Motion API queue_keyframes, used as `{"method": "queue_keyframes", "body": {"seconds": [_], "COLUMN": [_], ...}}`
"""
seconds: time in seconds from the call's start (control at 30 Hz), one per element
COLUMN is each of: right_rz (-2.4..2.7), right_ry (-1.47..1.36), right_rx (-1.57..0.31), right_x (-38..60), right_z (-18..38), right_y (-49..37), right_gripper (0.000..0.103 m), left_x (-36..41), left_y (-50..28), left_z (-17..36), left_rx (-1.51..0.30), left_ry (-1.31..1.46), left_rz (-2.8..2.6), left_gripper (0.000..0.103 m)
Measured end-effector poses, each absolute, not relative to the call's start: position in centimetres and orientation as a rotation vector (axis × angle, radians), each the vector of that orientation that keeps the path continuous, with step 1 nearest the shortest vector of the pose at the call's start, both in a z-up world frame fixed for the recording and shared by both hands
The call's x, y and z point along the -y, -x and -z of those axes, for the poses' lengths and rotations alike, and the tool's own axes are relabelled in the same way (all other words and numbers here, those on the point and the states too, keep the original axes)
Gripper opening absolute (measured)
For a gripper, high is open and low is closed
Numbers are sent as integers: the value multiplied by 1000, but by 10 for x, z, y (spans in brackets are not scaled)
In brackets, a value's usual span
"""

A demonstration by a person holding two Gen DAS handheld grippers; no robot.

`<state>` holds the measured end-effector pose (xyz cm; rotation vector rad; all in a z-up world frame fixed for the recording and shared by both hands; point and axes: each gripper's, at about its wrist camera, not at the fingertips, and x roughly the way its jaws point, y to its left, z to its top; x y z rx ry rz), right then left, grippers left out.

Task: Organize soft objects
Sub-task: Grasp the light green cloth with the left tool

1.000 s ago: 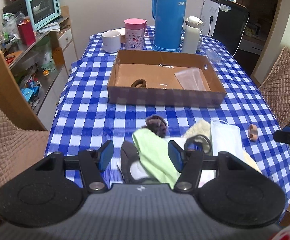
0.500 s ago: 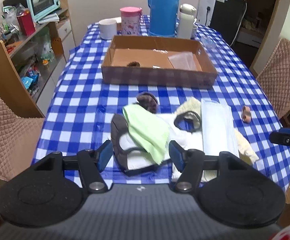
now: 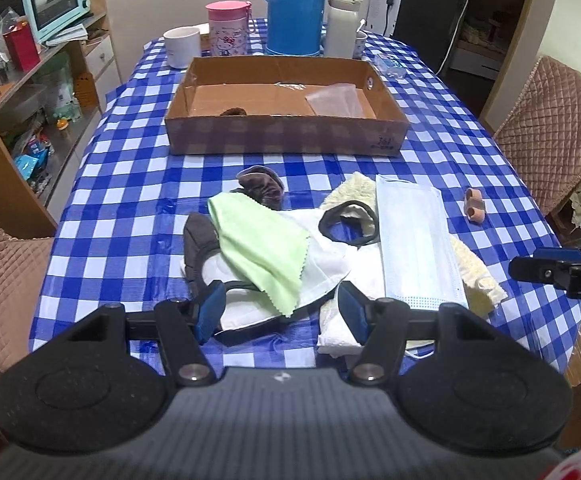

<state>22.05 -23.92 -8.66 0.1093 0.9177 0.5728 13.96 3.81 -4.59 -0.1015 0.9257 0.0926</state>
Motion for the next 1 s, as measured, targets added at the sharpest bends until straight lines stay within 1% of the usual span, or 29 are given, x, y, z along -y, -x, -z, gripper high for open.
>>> {"method": "queue_keyframes", "body": {"seconds": [0.67, 0.8, 1.0], "right_rz": [-505, -484, -456], "right_ry": [-140, -146, -153], "right_rx": [-973, -983, -999], "right_x": [235, 237, 239], "right_z": [104, 107, 112], "right_y": [-232, -235, -240], "right_gripper": [68, 68, 68], "left_x": [-52, -58, -67], "left_y": [-167, -176, -191], "left_z": [74, 82, 93], "left_rx": [-905, -894, -877], "left_ry": [138, 138, 130], "left_rz": [-87, -96, -101], "left_gripper": [59, 59, 55]}}
